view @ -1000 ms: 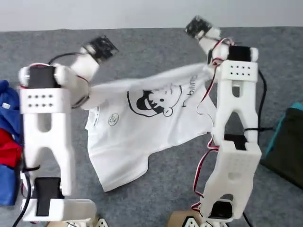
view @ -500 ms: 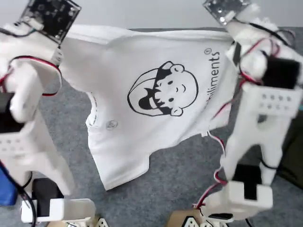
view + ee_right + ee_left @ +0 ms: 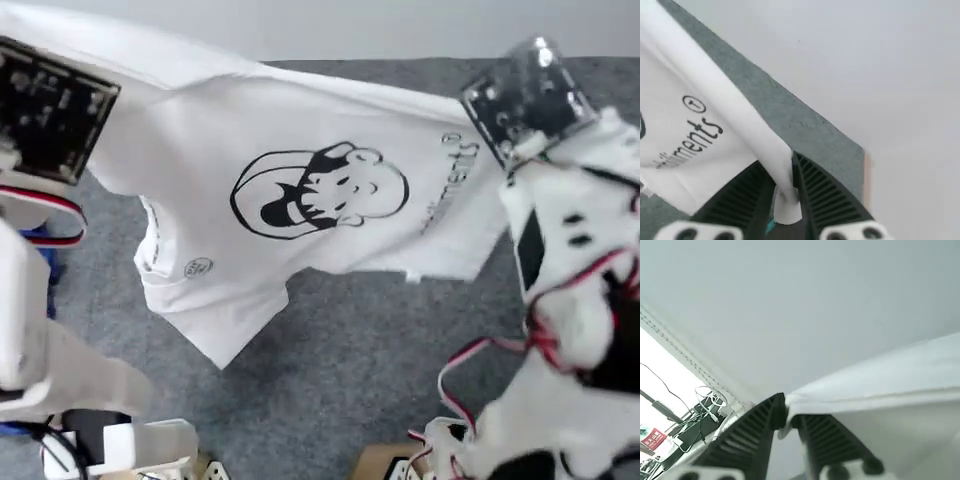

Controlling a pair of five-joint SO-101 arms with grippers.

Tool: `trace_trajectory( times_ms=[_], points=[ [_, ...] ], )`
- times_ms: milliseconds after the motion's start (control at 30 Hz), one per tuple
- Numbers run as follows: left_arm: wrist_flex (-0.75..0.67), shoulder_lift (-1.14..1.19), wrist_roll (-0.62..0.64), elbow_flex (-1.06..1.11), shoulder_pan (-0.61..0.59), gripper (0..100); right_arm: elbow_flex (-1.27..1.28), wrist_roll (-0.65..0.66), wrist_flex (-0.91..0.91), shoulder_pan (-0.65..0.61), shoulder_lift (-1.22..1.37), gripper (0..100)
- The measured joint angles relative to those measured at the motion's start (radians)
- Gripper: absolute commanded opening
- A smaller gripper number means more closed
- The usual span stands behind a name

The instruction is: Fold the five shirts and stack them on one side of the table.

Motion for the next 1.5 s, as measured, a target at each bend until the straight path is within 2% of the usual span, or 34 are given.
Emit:
trace_trajectory(
  times_ms=[267, 467, 600, 900, 1233, 1367, 1500],
  points=[
    [0.003, -0.006, 0.046, -0.018, -0.003, 1, 0.348, -0.198, 0.000, 0.000, -0.210, 1.5],
    [0.054, -0.008, 0.153, -0.018, -0.003, 1, 0.612, -0.331, 0.000, -0.005, -0.350, 1.5],
    [0.057, -0.031, 0.235, -0.018, -0.003, 1, 0.683, -0.371, 0.000, -0.017, -0.463, 1.5],
    [-0.011, -0.187, 0.269, -0.020, 0.083, 1, 0.690, -0.368, 0.000, -0.015, -0.644, 1.5],
    [-0.008, -0.258, 0.241, -0.028, 0.083, 1, 0.620, -0.322, 0.000, -0.015, -0.698, 1.4],
    [0.063, -0.258, 0.239, -0.018, 0.083, 1, 0.723, -0.290, -0.015, -0.015, -0.698, 1.3],
    [0.068, -0.258, 0.239, 0.103, 0.087, 1, 0.876, -0.259, -0.064, -0.015, -0.698, 1.3]
  ],
)
